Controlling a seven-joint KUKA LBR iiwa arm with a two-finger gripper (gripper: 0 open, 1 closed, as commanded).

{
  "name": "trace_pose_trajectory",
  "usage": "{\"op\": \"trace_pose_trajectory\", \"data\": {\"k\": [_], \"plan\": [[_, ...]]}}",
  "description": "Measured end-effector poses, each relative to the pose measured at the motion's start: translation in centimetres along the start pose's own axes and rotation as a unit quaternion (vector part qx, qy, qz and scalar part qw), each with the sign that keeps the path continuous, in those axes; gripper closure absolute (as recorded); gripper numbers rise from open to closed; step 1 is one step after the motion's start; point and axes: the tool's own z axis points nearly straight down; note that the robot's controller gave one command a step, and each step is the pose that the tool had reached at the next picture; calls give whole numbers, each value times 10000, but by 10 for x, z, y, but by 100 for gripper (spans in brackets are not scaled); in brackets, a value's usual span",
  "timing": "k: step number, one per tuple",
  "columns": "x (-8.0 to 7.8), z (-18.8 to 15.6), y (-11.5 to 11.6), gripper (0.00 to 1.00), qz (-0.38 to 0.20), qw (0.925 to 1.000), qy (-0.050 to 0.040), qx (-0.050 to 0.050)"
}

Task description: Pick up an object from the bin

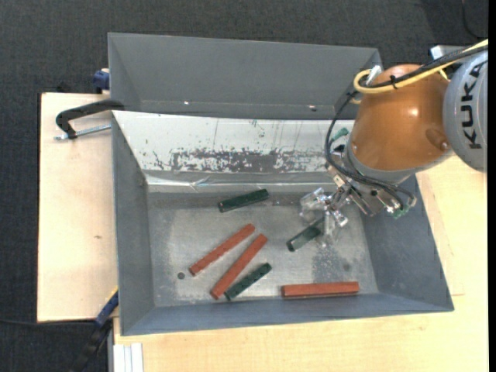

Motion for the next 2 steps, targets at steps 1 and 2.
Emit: {"op": "trace_pose_trajectory", "data": {"k": [1,2], "plan": [[0,0,0,100,0,10000,0,0],[0,0,0,100,0,10000,0,0]]}}
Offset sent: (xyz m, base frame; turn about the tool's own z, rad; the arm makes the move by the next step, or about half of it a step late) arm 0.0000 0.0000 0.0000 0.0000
